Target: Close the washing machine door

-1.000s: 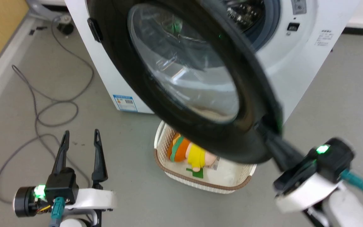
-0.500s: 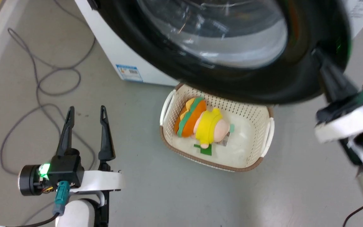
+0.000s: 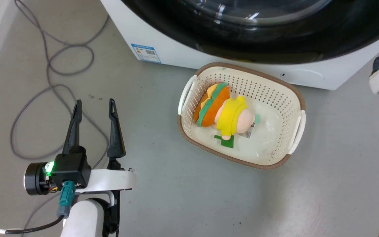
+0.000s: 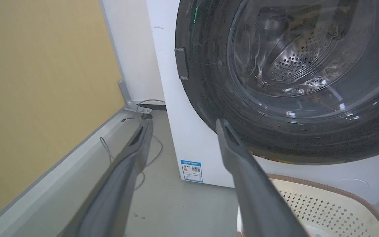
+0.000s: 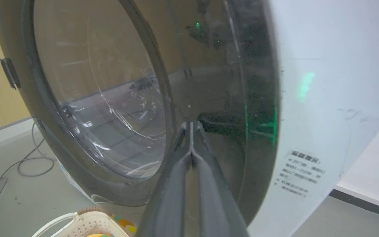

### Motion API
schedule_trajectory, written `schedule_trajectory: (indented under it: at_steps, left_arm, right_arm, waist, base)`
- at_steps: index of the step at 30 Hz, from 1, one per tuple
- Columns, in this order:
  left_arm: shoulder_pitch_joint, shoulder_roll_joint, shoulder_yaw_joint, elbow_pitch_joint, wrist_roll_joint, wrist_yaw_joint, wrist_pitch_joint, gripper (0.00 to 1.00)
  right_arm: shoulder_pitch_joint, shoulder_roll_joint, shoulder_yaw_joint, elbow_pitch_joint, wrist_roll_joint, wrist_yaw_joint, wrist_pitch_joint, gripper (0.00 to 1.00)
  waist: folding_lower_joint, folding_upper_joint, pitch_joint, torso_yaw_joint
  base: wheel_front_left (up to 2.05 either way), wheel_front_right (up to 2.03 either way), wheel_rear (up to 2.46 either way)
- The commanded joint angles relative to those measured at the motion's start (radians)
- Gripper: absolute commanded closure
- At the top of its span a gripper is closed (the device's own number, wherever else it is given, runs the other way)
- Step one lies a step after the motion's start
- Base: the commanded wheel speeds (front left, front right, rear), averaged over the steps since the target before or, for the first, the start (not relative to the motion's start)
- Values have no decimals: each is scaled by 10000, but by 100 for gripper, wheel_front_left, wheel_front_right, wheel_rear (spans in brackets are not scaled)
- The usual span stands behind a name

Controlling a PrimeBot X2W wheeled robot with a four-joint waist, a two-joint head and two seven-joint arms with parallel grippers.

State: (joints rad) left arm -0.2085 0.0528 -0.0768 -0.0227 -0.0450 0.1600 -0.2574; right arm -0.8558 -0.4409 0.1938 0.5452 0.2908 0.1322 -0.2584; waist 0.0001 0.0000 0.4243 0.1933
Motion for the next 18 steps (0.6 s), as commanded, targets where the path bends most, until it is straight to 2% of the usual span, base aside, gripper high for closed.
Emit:
schedule_trajectory:
  at_steps: [1,11,14,18]
  left_arm:
    - [-162,-11,-12,-27,-6,67,-43,0]
    - [-213,-22,-58,-90,9,225,-43,0]
    - [-174,-23,-87,-62,8,273,-43,0]
    - [-50,-24,-65,12,40,331,-44,0]
  right_arm:
    - [-285,-82,-27,194,22,-15,-34,100]
    - [-1187,249,-706,1546,-447,-15,-34,100]
    - [-1053,393,-798,1458,-636,-15,-34,100]
    - [-517,559,-1073,695,-776,-15,-34,100]
  waist:
    - [-1,0,73,64]
    - [-1,0,257,140]
    - [-1,0,153,104]
    - [-1,0,-180,-39]
  base:
    - [0,0,0]
    - [0,0,0]
    - [0,0,0]
    - [0,0,0]
